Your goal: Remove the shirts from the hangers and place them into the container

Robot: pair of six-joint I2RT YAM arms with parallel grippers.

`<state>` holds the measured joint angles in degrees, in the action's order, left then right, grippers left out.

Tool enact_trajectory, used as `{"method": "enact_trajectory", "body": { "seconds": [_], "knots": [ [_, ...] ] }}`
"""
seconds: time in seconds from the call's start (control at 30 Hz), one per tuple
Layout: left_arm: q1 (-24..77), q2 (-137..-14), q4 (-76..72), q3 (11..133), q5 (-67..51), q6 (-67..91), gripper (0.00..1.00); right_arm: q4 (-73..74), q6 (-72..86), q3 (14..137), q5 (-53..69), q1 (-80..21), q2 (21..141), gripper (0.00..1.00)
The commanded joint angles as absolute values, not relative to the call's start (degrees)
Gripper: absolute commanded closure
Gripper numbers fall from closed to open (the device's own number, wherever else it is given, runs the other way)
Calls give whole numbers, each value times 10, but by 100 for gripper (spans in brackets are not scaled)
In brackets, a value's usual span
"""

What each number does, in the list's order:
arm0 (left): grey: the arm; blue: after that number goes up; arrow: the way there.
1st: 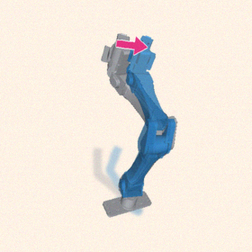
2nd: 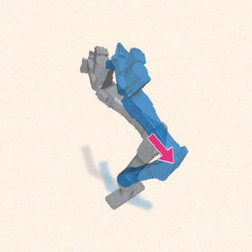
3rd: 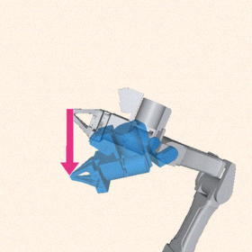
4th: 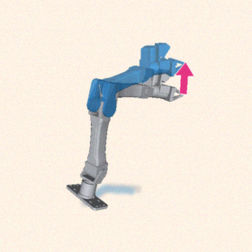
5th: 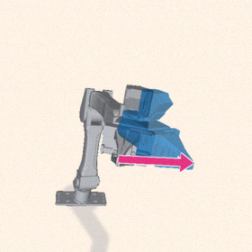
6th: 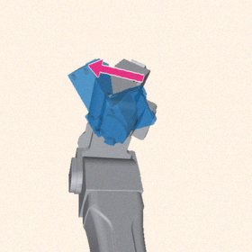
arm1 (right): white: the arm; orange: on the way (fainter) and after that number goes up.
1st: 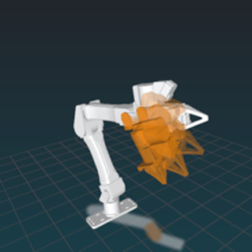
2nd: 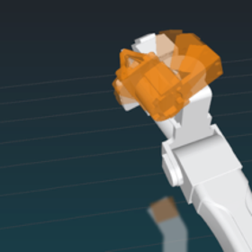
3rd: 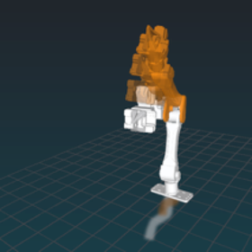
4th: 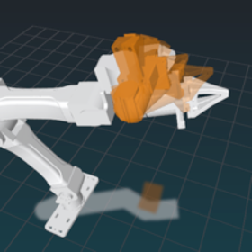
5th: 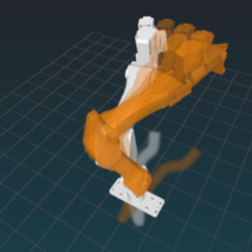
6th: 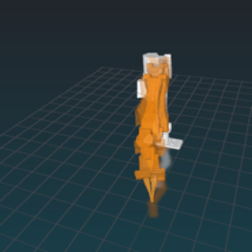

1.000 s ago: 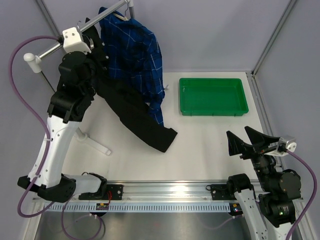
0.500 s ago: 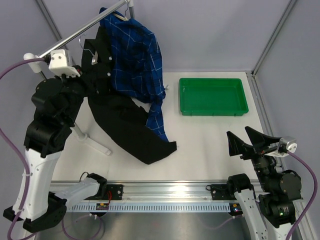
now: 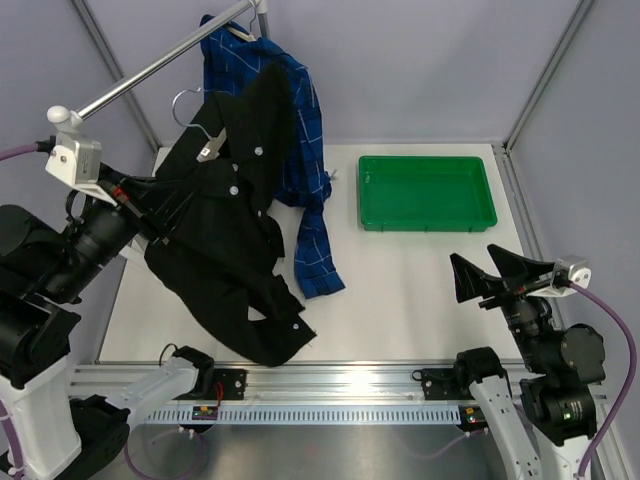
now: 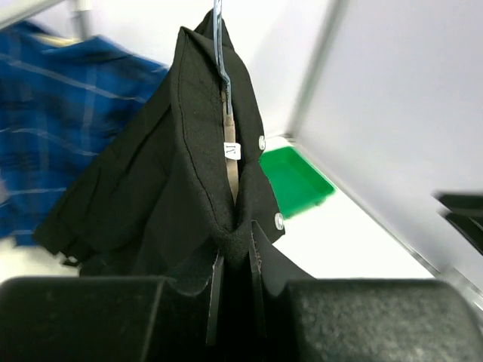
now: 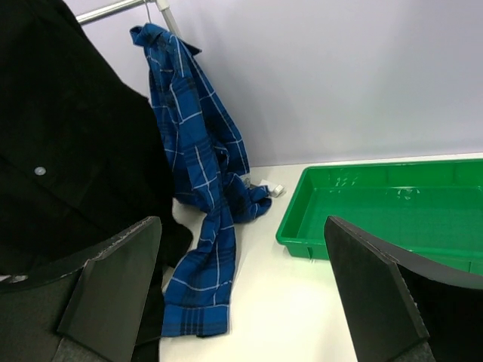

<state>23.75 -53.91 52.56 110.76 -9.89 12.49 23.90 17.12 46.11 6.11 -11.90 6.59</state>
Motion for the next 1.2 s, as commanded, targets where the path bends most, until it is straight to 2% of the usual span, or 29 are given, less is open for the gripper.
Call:
{"method": "enact_trajectory", "body": {
  "seconds": [0.0, 0.17, 0.3, 0.43, 0.63, 0.77, 0.87, 0.97, 1.1, 1.17],
  "knots": [
    [240, -527, 490, 1132, -214, 127, 100, 250, 150, 501, 97, -126, 103, 0],
    [240, -529, 496, 1096, -276, 113, 100, 286, 145, 565, 111, -126, 180, 0],
    [240, -508, 434, 993, -319, 91, 100, 320, 156, 607, 112, -126, 244, 0],
    [240, -480, 348, 840, -376, 82, 100, 340, 165, 634, 145, -126, 321, 1],
    [240, -473, 267, 726, -395, 74, 100, 349, 153, 641, 220, -125, 413, 1],
    [242, -483, 226, 664, -410, 78, 100, 326, 156, 637, 213, -129, 457, 0],
    [250, -484, 177, 621, -408, 82, 100, 320, 130, 647, 185, -162, 494, 1],
    [256, -490, 149, 585, -408, 84, 100, 297, 127, 655, 108, -239, 521, 1],
    [257, -499, 136, 556, -397, 83, 100, 238, 128, 653, 87, -325, 541, 1],
    [257, -501, 137, 550, -394, 78, 100, 199, 131, 650, 77, -351, 546, 7]
  ]
}}
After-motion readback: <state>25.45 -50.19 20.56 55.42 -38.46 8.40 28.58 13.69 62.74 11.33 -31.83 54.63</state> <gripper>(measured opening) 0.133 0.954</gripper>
